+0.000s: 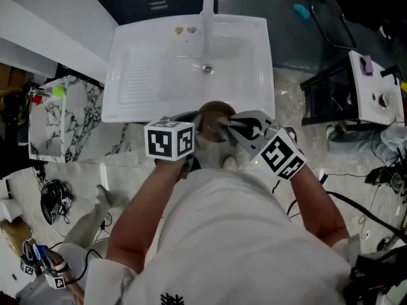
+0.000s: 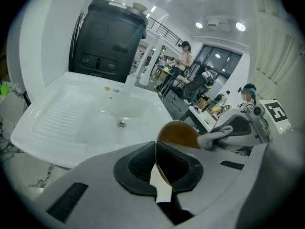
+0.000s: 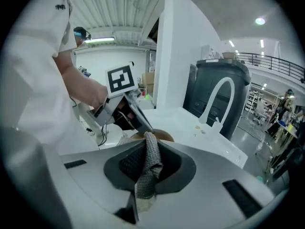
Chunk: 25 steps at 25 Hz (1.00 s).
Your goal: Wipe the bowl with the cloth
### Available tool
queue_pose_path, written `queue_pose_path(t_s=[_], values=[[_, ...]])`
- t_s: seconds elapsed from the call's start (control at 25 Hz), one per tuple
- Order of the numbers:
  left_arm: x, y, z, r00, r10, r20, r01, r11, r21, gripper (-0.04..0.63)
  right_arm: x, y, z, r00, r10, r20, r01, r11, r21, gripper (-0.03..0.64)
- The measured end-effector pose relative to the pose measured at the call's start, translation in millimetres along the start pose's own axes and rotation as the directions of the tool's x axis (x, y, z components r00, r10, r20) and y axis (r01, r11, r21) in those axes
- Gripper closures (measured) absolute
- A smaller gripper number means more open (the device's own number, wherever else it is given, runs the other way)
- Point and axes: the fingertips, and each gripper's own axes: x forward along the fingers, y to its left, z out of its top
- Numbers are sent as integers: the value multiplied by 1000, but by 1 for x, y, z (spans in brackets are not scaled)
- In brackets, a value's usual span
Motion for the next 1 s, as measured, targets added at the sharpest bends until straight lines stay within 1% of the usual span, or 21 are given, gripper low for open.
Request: queue_pose_path(t_s=[0.16,0.24,0.32,0.4,0.48,0.56,0.64,0.68,0.8,0.84,0.92,1.0], values=[[-5,10,7,998,-61,19,62,996,-71,575,-18,-19,24,990,-40,133,32,997,64,580],[-9,14,12,995,-93,26,95,991,-91,575,-28,-32,35,978,-65,197,49,995,84,580],[-12,16,17,991,-133,34,135,985,-104,575,-35,-46,42,967,-92,238,59,988,141,580],[-15,16,22,978,-200,52,205,970,-131,575,-38,-56,43,961,-111,253,61,978,198,580],[-19,12,27,954,-288,79,298,941,-160,575,-38,-62,45,956,-116,269,53,972,229,580],[-24,7,32,920,-380,98,391,905,-167,575,-38,-64,50,949,-110,296,33,967,252,580],[-29,2,37,880,-463,109,475,864,-165,574,-36,-64,59,939,-98,330,7,964,267,580],[-32,0,39,856,-505,114,518,840,-163,575,-34,-65,63,935,-92,343,-4,963,270,580],[-42,-9,48,772,-620,140,635,758,-147,575,-29,-66,75,927,-74,369,-34,960,278,580],[-46,-12,51,747,-648,148,665,734,-138,575,-28,-66,80,922,-65,381,-50,958,283,580],[-51,-16,58,703,-693,160,710,694,-121,575,-26,-68,89,912,-47,407,-82,952,294,580],[-58,-19,63,652,-739,168,758,644,-105,575,-22,-68,98,902,-27,432,-115,947,300,580]])
